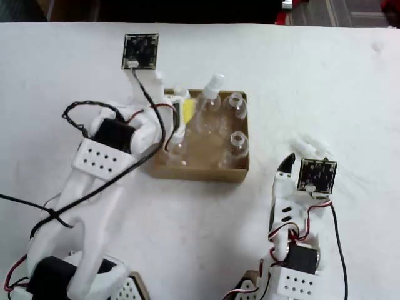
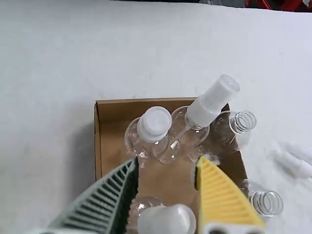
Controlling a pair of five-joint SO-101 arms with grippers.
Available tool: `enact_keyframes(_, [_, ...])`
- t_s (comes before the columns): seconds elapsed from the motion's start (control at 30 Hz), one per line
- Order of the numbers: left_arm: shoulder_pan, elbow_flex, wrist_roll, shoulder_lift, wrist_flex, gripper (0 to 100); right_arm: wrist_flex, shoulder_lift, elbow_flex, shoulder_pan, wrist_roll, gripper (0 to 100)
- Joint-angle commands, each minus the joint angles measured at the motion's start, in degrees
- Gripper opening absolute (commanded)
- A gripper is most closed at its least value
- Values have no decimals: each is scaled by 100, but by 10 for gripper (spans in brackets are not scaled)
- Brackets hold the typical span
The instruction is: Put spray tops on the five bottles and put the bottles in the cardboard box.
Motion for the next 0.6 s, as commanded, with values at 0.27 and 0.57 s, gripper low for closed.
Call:
enact_keyframes(0.27, [48, -360, 70, 22, -273, 41, -48, -4, 53, -40, 62, 230])
enact_keyframes(0.57, [145, 114, 44, -31, -290, 41, -48, -4, 53, -40, 62, 230])
